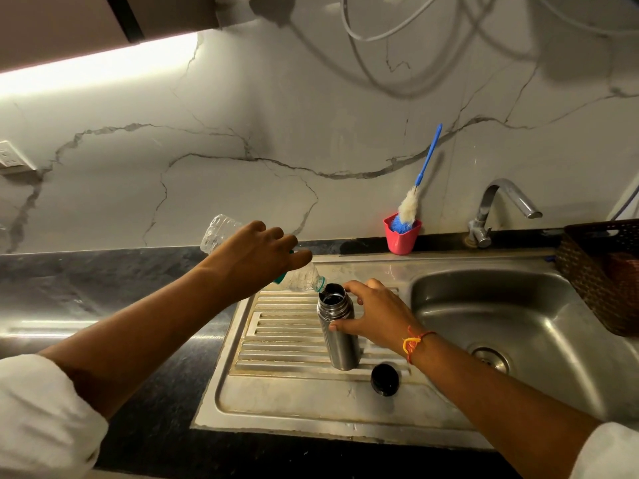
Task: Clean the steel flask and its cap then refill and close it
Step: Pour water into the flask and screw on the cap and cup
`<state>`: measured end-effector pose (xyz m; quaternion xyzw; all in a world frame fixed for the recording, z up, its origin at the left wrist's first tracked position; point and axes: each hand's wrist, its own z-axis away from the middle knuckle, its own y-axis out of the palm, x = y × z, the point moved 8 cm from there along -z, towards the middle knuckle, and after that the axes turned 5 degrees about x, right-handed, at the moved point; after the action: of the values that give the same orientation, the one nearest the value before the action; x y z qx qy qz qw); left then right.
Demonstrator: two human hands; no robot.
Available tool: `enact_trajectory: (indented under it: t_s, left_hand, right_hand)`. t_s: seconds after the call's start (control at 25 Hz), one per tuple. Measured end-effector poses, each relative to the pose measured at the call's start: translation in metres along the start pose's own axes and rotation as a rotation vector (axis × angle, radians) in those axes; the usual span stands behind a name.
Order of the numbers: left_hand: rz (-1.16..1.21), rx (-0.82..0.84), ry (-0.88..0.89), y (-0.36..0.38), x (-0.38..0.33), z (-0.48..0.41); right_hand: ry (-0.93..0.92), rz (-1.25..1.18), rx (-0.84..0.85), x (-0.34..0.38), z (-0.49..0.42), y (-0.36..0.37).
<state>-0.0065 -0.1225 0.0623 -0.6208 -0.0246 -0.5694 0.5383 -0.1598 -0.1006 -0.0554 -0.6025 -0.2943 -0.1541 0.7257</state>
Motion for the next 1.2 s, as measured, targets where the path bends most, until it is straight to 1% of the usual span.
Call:
enact_trajectory:
  t_s: [0.28,0.4,0.56,0.64,0.72,0.84,0.92,0.96,1.04,1.2]
  left_hand:
    - [-0.020,0.010,-0.018,-0.001,-0.002,0.003]
    - [0.009,-0.062,-0.049,0.004,0.001,0.008]
    - [0.079,-0.164,-0.097,0.014,0.005,0.013]
    - [0.268,-0.238,-0.166,0.012,0.014,0.017]
    - [0.526,-0.251,-0.272,0.015,0.023,0.020]
    - [1.023,-0.202,-0.421,0.029,0.025,0.021]
    - [1.301,-0.227,-0.443,0.032,0.022,0.019]
    - [1.379,-0.247,-0.435,0.032,0.020,0.017]
    - [1.456,-0.265,-0.424,0.030,0.017,0.011]
    - [1.516,-0.295,-0.418,0.028,0.015,0.003]
  right_hand:
    - [0.003,0.009,0.004,-0.001,0.000,0.003]
    - [0.020,-0.018,0.003,-0.004,0.001,-0.002]
    - [0.096,-0.195,-0.026,-0.007,0.007,-0.026]
    - [0.137,-0.361,-0.114,-0.007,0.005,-0.045]
    - [0.133,-0.618,-0.180,-0.003,0.001,-0.059]
    - [0.079,-1.045,-0.194,0.014,-0.009,-0.071]
    - [0.010,-1.225,-0.171,0.034,-0.013,-0.079]
    - [-0.033,-1.267,-0.169,0.044,-0.015,-0.083]
    - [-0.115,-1.276,-0.186,0.062,-0.018,-0.091]
    - [-0.230,-1.120,-0.271,0.084,-0.021,-0.104]
